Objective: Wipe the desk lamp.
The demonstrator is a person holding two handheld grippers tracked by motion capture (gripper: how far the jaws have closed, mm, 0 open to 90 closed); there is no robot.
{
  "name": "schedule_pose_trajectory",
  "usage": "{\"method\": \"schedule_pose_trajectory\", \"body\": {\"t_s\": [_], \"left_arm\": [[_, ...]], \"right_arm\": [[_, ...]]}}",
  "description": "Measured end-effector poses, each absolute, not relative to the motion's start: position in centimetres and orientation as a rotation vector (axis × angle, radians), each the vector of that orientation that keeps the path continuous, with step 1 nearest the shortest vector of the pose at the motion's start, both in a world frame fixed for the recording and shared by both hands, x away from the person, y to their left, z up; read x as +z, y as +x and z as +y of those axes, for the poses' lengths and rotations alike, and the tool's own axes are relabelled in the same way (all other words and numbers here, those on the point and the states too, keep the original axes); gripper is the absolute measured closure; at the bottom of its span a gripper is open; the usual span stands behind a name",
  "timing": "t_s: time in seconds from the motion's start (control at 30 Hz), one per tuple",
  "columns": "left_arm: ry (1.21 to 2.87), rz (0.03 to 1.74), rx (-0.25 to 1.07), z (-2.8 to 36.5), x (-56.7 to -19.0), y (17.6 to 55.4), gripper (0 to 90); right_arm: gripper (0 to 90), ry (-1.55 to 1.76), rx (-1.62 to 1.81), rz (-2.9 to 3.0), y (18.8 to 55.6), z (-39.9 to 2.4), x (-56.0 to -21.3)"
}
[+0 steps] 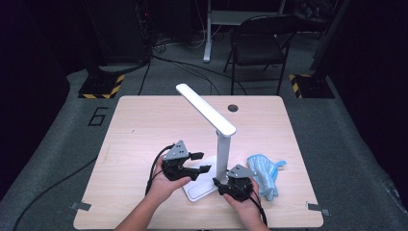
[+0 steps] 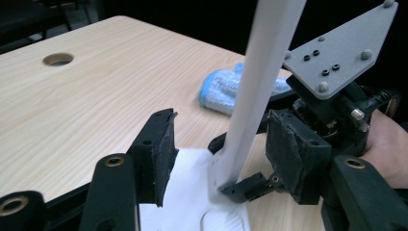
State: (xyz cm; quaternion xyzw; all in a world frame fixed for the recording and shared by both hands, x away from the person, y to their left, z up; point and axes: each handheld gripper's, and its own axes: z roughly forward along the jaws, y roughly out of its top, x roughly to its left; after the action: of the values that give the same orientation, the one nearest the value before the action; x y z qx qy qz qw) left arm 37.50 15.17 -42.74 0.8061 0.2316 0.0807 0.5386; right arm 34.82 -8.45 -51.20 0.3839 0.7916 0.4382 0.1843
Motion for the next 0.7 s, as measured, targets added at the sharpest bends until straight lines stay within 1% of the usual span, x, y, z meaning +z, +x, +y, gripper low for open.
{"method": "schedule_pose_trajectory", "body": {"t_s": [0.13,0.17,0.3,0.43,0.7], "left_arm": [[1.920,0.599,0.204,17.4,-44.1,37.1,42.3],[1.919,0.617,0.188,17.9,-44.5,36.9,41.8],[1.948,0.656,0.203,19.5,-46.0,36.8,40.2],[1.951,0.663,0.203,20.5,-46.7,36.5,39.2],[1.928,0.683,0.169,21.1,-47.4,36.7,37.6]], "right_arm": [[44.7,1.107,1.187,2.212,34.9,-8.2,-51.3],[47.1,1.111,1.182,2.207,34.9,-8.2,-51.3],[47.9,1.096,1.182,2.216,35.0,-8.2,-51.2],[48.8,1.064,1.191,2.238,35.0,-7.9,-51.1],[49.0,0.991,1.232,2.306,34.9,-7.0,-51.1]]}}
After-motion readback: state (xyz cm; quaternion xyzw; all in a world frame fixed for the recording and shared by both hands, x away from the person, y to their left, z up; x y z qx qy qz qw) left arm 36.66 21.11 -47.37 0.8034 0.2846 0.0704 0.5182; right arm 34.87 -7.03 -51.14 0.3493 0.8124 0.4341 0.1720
